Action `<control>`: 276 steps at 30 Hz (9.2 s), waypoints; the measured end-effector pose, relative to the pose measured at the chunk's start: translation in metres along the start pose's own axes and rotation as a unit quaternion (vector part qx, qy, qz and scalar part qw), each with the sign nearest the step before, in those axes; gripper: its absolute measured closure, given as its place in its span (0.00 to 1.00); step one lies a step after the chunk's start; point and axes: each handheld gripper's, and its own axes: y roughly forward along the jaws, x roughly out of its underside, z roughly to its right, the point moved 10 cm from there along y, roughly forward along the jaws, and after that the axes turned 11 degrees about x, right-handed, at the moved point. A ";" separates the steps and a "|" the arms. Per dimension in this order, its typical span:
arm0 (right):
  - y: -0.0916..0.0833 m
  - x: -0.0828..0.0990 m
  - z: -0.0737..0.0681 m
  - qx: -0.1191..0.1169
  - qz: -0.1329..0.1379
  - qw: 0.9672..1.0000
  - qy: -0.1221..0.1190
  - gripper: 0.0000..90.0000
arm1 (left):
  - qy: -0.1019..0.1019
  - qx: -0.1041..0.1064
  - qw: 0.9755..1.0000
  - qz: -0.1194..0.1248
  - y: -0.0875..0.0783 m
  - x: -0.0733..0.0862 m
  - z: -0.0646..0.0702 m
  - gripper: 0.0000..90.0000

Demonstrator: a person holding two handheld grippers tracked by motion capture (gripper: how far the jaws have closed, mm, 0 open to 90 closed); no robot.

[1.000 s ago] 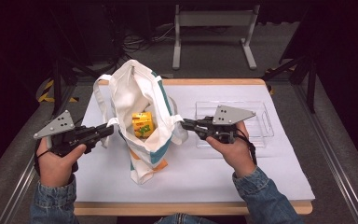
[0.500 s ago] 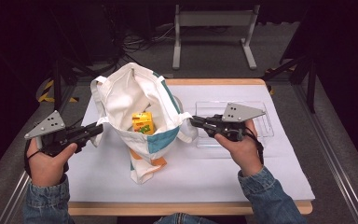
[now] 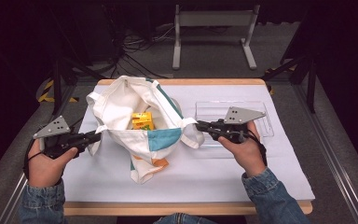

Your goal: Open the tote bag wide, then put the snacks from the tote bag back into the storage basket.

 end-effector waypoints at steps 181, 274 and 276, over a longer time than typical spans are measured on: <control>0.245 0.032 0.015 0.030 -0.123 0.983 0.134 0.83 | -0.084 -0.068 0.989 0.098 -0.016 0.021 -0.035 0.38; 0.217 0.019 -0.046 -0.111 -0.058 0.992 0.008 0.24 | -0.077 -0.034 0.992 0.098 0.011 0.001 -0.041 0.33; 0.217 0.020 -0.047 -0.112 -0.056 0.992 0.005 0.25 | -0.076 -0.034 0.992 0.097 0.012 0.001 -0.042 0.33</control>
